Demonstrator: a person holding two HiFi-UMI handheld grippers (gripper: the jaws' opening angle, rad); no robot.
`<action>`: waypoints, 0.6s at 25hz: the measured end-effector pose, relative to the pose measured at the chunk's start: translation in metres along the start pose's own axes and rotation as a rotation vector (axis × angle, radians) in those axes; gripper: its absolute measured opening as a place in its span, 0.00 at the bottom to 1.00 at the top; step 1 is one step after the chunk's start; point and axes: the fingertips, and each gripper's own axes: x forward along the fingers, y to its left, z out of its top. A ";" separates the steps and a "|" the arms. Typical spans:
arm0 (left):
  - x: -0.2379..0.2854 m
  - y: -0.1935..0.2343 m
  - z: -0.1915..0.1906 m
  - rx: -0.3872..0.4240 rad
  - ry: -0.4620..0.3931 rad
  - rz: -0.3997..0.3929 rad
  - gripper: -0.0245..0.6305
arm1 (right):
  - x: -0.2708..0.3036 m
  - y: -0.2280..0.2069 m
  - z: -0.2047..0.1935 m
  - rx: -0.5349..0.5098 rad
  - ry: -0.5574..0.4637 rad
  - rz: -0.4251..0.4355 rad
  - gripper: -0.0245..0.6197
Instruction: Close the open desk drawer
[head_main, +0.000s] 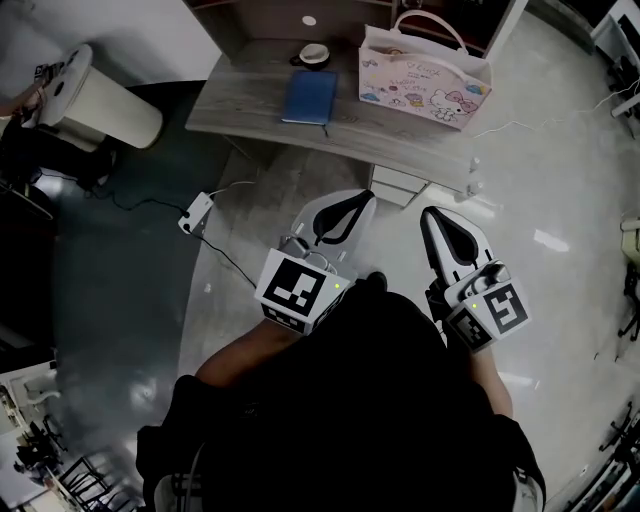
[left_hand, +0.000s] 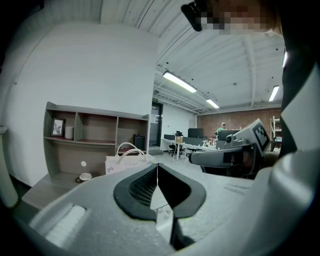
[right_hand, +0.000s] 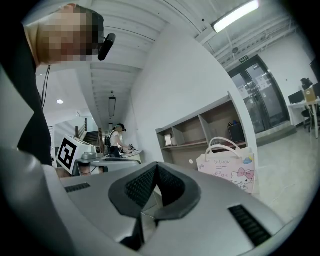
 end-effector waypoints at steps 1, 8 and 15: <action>0.000 0.000 0.000 0.002 0.005 -0.004 0.05 | 0.001 0.001 0.001 0.000 -0.001 0.000 0.06; -0.003 0.006 0.002 0.005 0.002 -0.007 0.05 | 0.008 0.006 0.004 -0.007 0.003 0.005 0.06; -0.007 0.014 -0.003 -0.011 0.006 0.010 0.05 | 0.011 0.009 -0.001 -0.013 0.015 0.006 0.05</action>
